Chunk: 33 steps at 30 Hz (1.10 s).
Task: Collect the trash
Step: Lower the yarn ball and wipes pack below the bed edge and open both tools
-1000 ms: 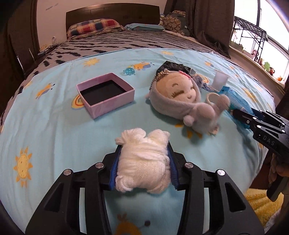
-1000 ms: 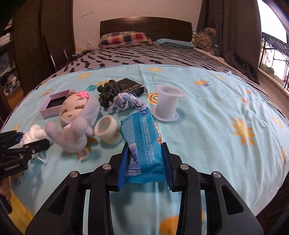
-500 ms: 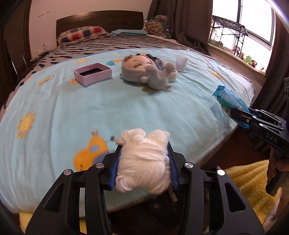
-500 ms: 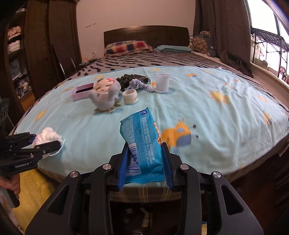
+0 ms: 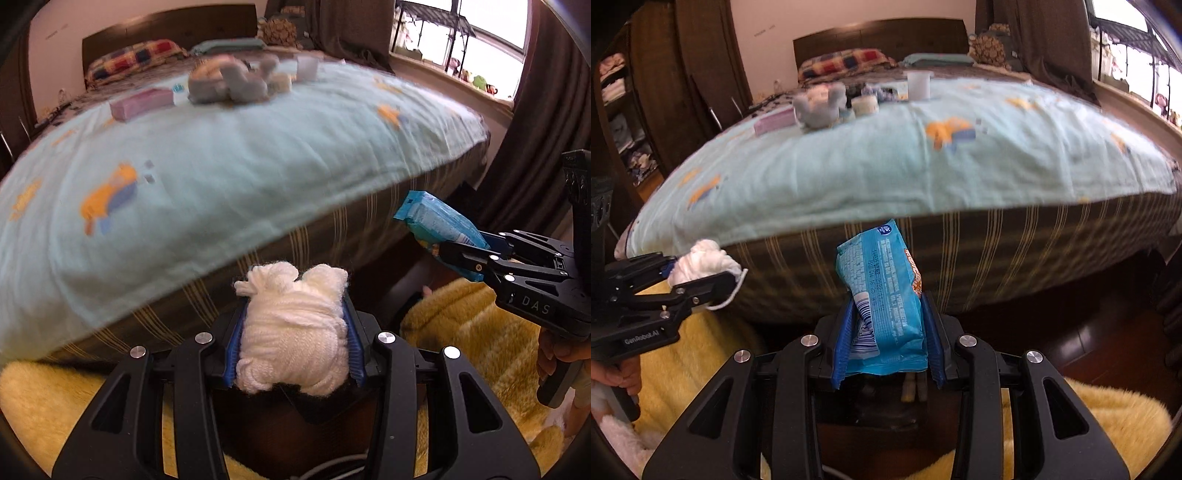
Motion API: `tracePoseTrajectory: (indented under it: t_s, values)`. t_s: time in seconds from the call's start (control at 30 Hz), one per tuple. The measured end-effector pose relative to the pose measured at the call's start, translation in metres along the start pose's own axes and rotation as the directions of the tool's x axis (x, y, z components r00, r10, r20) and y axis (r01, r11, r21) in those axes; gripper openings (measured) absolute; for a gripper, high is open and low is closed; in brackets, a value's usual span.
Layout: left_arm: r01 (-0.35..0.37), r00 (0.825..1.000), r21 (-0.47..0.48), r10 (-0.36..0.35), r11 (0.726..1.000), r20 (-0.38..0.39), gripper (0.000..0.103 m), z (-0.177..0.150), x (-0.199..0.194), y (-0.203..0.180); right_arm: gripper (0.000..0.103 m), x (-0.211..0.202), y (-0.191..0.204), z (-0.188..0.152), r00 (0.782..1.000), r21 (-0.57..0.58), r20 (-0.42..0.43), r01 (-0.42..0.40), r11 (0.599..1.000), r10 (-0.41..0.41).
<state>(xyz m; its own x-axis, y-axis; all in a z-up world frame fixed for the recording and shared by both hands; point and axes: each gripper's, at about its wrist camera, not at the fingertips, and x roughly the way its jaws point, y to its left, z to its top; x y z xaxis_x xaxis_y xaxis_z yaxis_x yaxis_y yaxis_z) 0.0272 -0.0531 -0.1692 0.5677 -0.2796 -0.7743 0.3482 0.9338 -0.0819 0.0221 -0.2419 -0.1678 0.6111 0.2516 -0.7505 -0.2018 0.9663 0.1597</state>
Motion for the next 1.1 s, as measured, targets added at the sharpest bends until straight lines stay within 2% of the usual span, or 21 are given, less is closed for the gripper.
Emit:
tracePoseTrajectory:
  t_s: [0.13, 0.27, 0.53, 0.73, 0.97, 1.1]
  values:
    - [0.014, 0.997, -0.012, -0.015, 1.0, -0.078, 0.042, -0.015, 0.036, -0.001, 0.036, 0.028, -0.004, -0.013, 0.996, 0.053, -0.084, -0.013, 0.998, 0.017]
    - [0.007, 0.992, -0.052, -0.013, 0.999, -0.128, 0.042, -0.026, 0.065, 0.006, 0.036, 0.057, -0.01, -0.021, 0.988, 0.1, -0.156, 0.014, 0.995, 0.002]
    - [0.01, 0.974, -0.092, -0.03, 0.996, -0.223, 0.042, -0.046, 0.107, 0.01, 0.036, 0.098, -0.003, -0.026, 0.973, 0.107, -0.231, 0.023, 0.994, 0.002]
    - [0.014, 0.967, -0.091, -0.037, 0.996, -0.251, 0.043, -0.051, 0.119, 0.008, 0.036, 0.119, -0.001, -0.035, 0.964, 0.127, -0.265, 0.034, 0.991, 0.001]
    - [0.01, 0.968, -0.085, -0.031, 0.996, -0.249, 0.047, -0.053, 0.12, 0.004, 0.039, 0.119, -0.007, -0.038, 0.969, 0.147, -0.249, 0.029, 0.989, 0.008]
    - [0.0, 0.974, -0.07, -0.016, 0.998, -0.228, 0.055, -0.049, 0.114, 0.003, 0.056, 0.112, -0.01, -0.035, 0.973, 0.167, -0.229, 0.038, 0.985, 0.001]
